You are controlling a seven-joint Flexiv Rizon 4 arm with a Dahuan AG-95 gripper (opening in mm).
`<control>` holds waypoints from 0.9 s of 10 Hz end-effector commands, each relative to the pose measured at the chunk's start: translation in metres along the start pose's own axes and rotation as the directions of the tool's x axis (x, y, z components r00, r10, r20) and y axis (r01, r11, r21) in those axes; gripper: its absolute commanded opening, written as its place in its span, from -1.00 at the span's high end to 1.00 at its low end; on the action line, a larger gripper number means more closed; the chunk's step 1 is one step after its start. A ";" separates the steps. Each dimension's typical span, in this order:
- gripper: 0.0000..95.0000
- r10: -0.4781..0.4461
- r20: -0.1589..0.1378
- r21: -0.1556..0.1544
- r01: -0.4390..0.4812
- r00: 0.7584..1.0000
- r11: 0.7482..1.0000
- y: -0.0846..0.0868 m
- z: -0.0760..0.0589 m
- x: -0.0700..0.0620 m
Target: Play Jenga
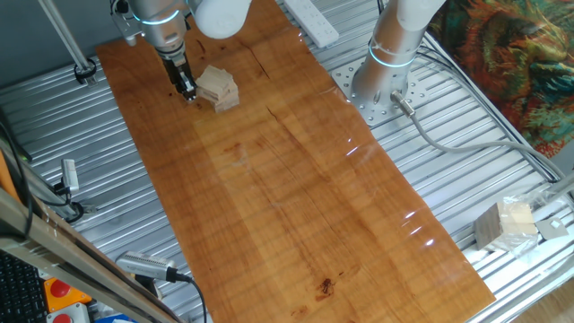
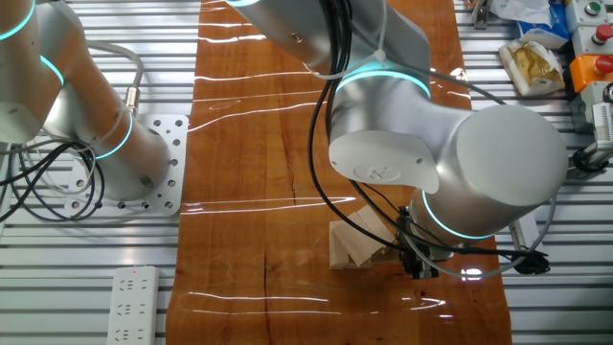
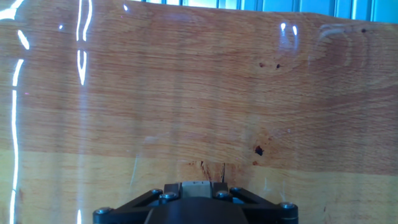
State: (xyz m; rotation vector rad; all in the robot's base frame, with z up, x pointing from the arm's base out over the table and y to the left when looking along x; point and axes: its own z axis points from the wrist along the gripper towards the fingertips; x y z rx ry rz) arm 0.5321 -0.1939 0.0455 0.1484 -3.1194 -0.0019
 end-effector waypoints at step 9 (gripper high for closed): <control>1.00 -0.002 0.004 0.000 0.002 1.000 1.000 -0.001 0.000 -0.001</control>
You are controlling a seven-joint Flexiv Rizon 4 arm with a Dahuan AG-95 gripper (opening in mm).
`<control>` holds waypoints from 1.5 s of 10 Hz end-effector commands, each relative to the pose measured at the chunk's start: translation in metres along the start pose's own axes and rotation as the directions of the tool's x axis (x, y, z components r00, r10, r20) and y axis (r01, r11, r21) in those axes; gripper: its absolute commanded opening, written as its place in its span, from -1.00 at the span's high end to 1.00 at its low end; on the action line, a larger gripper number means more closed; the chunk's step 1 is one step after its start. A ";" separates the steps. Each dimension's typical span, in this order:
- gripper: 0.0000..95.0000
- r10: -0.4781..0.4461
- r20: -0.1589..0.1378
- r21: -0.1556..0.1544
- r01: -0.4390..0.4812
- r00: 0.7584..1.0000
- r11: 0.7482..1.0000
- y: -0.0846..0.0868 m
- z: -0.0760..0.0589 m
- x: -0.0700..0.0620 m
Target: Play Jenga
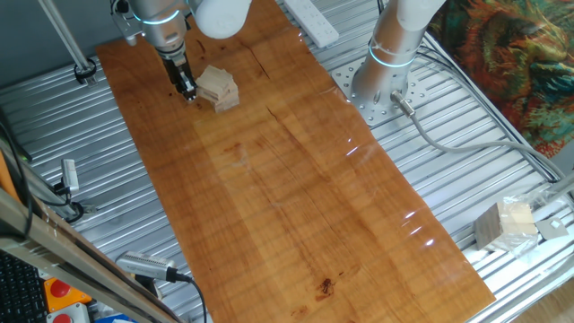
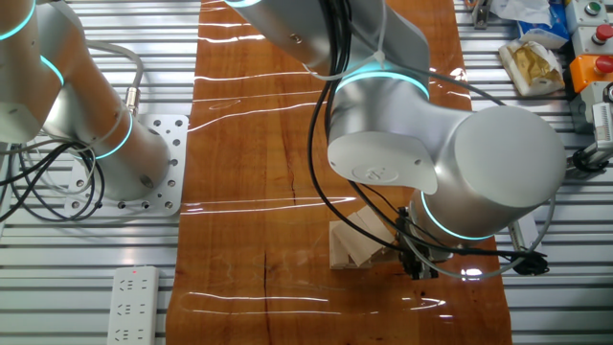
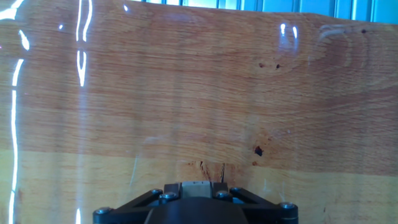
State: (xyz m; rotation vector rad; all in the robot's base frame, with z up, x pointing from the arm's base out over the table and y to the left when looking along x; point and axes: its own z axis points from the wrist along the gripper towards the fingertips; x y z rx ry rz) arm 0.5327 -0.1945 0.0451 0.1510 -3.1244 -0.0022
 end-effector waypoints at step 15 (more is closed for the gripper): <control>1.00 0.000 -0.001 -0.001 0.000 1.000 1.000 -0.001 0.000 -0.009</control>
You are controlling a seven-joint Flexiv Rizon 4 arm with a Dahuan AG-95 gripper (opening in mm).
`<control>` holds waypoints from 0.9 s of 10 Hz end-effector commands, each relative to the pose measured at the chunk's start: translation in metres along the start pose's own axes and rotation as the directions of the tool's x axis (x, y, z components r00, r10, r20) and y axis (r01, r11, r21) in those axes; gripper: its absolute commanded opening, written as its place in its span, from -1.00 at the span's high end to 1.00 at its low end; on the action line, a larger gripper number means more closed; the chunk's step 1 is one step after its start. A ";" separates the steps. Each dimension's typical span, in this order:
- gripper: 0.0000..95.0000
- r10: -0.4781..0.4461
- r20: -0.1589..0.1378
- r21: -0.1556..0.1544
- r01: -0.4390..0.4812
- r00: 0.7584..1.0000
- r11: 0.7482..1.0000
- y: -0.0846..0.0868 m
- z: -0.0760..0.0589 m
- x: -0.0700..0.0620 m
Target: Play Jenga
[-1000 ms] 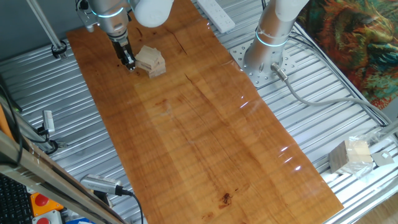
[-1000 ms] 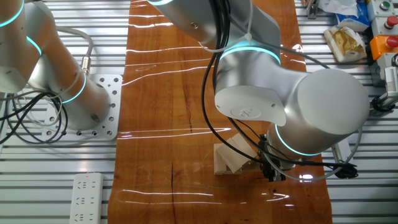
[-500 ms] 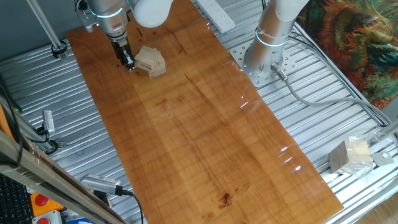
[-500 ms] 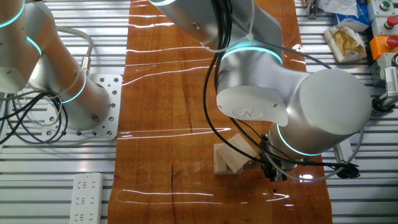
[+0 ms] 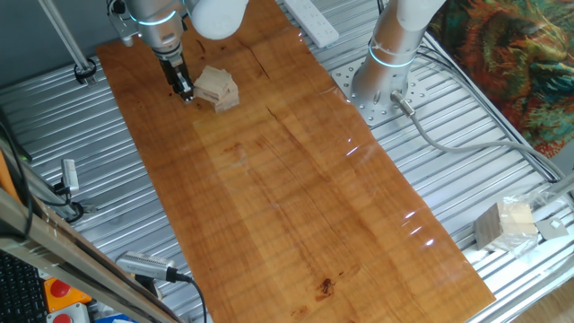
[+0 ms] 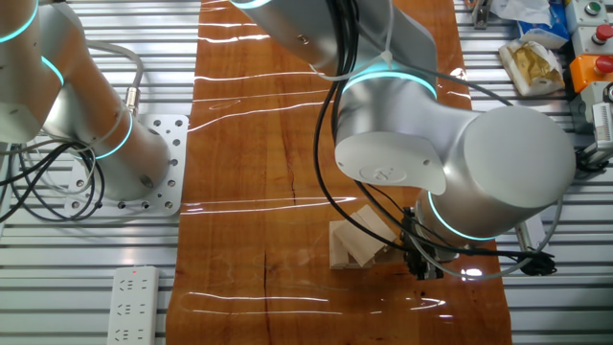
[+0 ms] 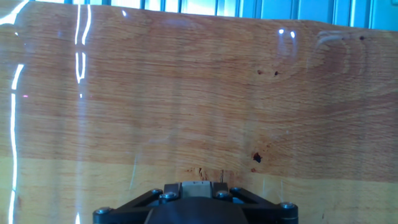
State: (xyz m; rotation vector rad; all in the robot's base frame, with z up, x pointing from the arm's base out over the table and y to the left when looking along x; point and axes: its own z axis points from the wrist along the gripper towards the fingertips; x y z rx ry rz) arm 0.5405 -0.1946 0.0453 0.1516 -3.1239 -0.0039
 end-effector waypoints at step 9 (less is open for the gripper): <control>1.00 -0.007 0.002 0.001 0.007 1.000 1.000 -0.001 0.001 -0.005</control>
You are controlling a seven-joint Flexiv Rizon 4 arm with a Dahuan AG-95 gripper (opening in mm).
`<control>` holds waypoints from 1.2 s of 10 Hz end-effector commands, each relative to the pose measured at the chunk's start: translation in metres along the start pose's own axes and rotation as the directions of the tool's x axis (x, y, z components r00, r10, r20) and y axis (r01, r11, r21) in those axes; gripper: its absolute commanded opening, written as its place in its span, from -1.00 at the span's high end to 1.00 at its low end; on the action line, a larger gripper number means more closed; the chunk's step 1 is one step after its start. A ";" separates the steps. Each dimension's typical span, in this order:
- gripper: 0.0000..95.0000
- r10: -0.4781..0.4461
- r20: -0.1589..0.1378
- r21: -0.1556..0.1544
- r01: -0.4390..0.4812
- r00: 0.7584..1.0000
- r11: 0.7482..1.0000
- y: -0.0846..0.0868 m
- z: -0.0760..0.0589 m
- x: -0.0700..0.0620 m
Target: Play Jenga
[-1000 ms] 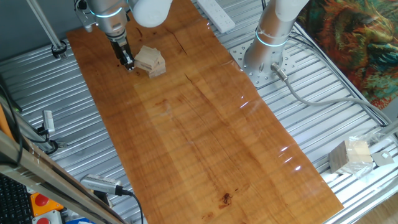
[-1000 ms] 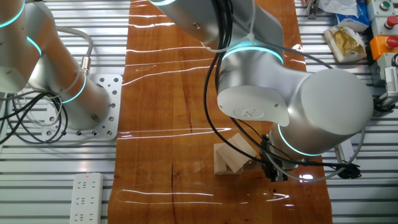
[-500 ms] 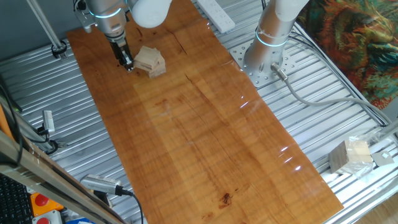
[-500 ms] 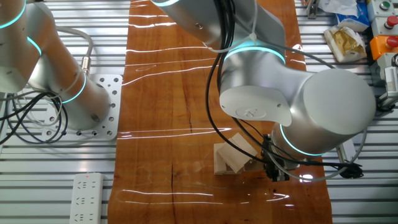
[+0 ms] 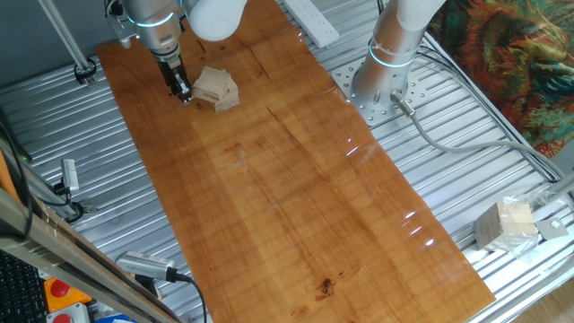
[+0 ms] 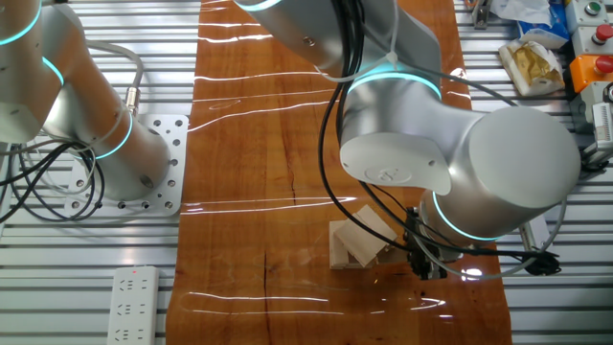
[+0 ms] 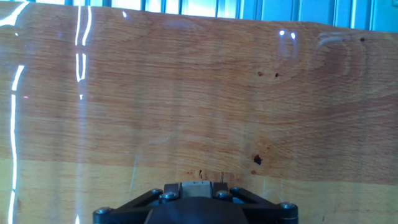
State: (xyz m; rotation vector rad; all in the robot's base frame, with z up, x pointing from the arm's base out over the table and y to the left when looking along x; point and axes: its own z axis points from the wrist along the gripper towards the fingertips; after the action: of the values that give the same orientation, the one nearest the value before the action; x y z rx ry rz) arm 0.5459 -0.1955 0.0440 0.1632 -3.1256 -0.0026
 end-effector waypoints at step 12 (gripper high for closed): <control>1.00 -0.016 -0.003 0.001 0.016 1.000 1.000 -0.002 -0.004 -0.030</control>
State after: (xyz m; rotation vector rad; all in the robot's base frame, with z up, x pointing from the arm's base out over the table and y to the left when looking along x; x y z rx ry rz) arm 0.5779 -0.1940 0.0477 0.1926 -3.1196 -0.0006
